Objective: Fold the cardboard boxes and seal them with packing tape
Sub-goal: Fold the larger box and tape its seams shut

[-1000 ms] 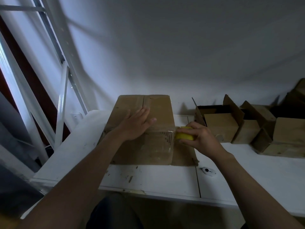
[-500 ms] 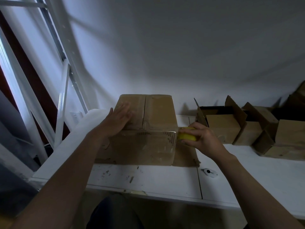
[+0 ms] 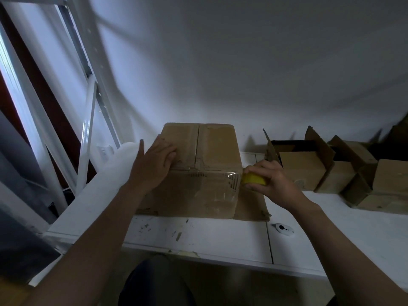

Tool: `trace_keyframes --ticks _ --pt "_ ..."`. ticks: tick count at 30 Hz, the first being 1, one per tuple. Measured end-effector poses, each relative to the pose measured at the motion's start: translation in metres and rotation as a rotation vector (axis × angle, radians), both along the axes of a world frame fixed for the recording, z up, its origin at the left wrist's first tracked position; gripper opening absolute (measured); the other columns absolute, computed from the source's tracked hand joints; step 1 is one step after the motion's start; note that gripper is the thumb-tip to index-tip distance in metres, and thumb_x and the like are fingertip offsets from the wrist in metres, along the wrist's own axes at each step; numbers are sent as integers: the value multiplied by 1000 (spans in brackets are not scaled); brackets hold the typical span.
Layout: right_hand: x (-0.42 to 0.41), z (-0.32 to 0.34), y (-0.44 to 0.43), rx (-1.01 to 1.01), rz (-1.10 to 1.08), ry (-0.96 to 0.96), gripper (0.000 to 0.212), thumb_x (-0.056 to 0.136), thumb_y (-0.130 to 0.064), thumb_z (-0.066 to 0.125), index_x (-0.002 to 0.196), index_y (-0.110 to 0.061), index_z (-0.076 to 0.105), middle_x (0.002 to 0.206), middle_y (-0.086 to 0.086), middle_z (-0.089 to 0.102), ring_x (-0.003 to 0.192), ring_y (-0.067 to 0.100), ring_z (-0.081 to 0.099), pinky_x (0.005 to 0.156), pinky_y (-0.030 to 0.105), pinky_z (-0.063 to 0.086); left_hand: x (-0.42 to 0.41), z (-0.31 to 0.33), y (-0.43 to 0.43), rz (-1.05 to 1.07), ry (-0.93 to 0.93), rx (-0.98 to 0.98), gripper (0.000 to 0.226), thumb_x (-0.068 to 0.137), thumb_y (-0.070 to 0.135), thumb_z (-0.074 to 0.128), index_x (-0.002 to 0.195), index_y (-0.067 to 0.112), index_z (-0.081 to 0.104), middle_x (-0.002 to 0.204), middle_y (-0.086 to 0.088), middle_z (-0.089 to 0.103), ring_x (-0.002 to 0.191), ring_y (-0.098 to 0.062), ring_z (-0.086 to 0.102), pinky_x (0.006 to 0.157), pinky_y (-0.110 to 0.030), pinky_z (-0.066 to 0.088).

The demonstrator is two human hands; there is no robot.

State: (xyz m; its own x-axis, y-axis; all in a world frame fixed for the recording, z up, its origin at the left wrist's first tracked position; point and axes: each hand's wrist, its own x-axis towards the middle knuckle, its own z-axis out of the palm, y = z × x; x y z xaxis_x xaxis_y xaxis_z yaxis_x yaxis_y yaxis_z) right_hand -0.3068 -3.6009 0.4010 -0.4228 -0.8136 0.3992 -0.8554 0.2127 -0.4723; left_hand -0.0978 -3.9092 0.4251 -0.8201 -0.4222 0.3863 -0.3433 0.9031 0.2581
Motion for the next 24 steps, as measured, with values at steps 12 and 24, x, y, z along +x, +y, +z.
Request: trace_keyframes --ticks 12,24 --pt "17 41 -18 7 -84 145 45 103 -51 34 114 -28 71 129 -7 60 117 3 35 98 38 40 -41 7 47 -199 -204 -53 89 85 82 41 156 29 32 163 9 30 152 -14 19 123 -46 12" --pt "57 41 -116 365 37 226 61 106 -57 17 159 -29 28 163 -6 32 152 23 23 123 44 19 -13 13 26 -62 -73 268 126 56 82 75 156 22 28 159 -4 34 143 -29 36 111 -43 39"
